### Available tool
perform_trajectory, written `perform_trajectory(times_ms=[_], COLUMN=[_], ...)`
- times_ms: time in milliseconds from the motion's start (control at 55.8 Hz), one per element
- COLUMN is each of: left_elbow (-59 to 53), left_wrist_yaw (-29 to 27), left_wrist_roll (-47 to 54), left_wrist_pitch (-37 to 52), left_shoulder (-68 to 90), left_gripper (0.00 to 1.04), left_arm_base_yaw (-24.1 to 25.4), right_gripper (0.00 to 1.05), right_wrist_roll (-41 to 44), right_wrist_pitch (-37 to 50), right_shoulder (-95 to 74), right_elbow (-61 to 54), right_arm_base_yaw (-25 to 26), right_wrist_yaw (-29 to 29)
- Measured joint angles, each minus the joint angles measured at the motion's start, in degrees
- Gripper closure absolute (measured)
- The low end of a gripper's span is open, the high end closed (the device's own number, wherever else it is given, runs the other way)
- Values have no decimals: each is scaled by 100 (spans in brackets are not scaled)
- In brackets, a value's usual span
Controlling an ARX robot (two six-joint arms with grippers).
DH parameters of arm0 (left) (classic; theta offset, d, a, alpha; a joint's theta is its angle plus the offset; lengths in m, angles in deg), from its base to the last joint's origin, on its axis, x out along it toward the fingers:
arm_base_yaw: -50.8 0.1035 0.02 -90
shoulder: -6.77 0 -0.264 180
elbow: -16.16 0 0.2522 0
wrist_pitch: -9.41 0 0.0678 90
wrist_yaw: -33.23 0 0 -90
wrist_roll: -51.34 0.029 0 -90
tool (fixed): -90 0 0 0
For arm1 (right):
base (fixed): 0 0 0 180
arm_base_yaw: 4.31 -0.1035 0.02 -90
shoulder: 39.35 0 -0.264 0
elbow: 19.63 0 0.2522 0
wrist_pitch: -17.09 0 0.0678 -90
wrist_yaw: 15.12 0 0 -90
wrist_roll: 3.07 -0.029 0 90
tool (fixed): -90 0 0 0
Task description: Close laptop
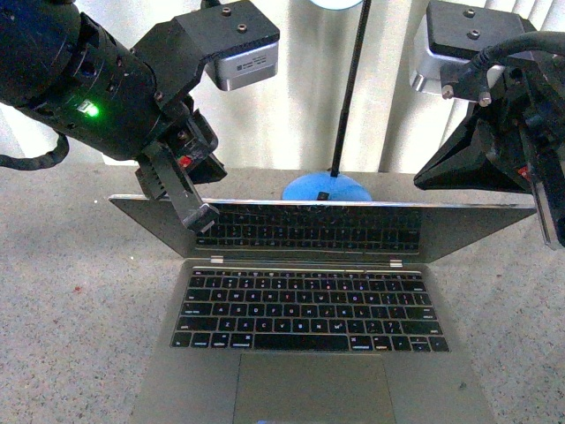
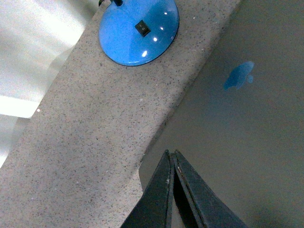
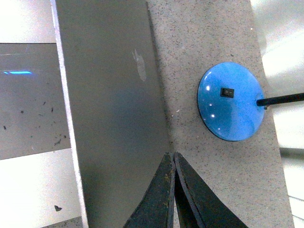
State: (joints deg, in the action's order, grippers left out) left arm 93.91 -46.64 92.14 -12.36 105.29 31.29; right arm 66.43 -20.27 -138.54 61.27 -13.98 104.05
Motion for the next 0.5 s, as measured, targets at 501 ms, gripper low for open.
perform_trajectory(times_ms=[501], left_elbow=[-227], left_wrist_yaw=[302], left_wrist_roll=[-254], left_wrist_pitch=[133], left_shoulder=[-94], left_gripper=[101], left_arm_base_yaw=[79], right_gripper=[102], right_wrist_roll=[-76], right_wrist_pitch=[57], right_shoulder=[-2], right_elbow=[-192], right_arm_base_yaw=[-76], right_wrist_yaw=[-15])
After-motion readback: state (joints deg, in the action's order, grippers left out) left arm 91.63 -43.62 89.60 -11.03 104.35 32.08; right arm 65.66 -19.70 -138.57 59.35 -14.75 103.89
